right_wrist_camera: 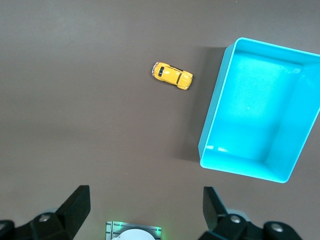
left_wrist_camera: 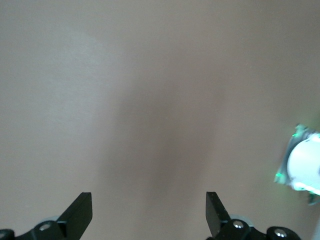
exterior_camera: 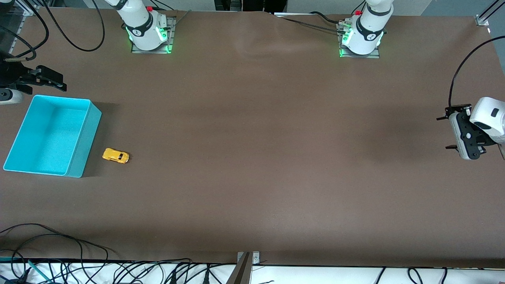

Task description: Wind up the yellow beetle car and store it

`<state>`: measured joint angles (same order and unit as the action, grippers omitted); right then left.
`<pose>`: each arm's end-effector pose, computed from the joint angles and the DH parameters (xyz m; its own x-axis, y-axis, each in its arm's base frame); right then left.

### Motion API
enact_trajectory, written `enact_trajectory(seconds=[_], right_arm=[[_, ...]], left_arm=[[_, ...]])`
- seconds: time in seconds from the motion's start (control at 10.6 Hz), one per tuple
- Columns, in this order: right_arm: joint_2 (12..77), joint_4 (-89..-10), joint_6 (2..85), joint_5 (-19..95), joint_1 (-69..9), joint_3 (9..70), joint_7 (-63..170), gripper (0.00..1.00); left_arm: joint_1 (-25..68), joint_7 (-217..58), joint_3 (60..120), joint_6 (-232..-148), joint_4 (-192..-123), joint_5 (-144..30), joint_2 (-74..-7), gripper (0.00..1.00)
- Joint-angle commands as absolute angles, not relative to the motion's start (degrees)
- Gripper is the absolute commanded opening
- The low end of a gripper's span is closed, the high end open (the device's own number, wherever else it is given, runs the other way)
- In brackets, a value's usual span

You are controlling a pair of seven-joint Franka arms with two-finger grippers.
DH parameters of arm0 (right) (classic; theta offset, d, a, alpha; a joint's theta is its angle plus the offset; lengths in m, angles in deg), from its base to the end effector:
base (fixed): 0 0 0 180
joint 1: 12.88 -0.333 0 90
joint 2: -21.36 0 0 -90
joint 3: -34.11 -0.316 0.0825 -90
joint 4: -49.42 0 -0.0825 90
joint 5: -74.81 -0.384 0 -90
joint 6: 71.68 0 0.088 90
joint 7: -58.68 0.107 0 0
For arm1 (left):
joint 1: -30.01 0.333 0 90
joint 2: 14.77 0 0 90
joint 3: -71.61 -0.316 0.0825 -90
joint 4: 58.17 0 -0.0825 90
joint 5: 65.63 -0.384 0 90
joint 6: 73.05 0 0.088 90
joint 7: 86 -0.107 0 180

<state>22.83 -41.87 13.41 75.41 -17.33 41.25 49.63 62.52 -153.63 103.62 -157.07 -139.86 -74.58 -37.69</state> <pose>0.5504 -0.0262 0.5930 0.9849 0.1099 -0.1337 0.1099 -0.9939 -0.0075 0.6265 0.0763 0.4736 0.3768 -0.9243 -0.0615 -0.8783 -0.3776 0.2933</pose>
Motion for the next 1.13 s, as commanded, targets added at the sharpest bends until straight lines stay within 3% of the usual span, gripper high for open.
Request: enact_trajectory(seconds=[0.0,0.19,0.38,0.47,0.66,0.75,1.04], right_arm=[[23.38,-40.67,13.05,76.22,-17.27,41.15,49.01,1.00],[23.73,-40.67,13.22,75.70,-17.36,41.06,49.01,1.00],[25.48,-40.67,13.58,73.60,-17.62,41.06,48.93,1.00],[27.23,-40.67,15.58,72.80,-17.71,40.97,46.75,1.00],[28.91,-43.54,22.25,72.62,-16.05,39.66,36.42,1.00],[29.26,-45.22,24.37,72.62,-15.60,39.39,31.31,1.00],[30.41,-53.29,29.99,73.40,-12.63,35.28,22.15,1.00]], left_arm=[[62.26,-141.95,108.24,-151.47,-138.06,-75.04,-35.61,1.00],[62.44,-134.20,112.20,-146.99,-137.97,-74.95,-34.47,1.00],[61.65,-128.66,111.87,-147.05,-140.59,-71.02,-30.27,1.00],[57.47,-126.54,107.43,-148.10,-143.05,-69.78,-27.19,1.00],[42.11,-119.01,90.41,-148.64,-144.39,-62.77,-23.22,1.00],[39.00,-115.57,86.16,-149.07,-145.08,-58.82,-22.25,1.00],[32.49,-105.36,82.52,-159.33,-158.86,-58.69,-10.84,1.00]])
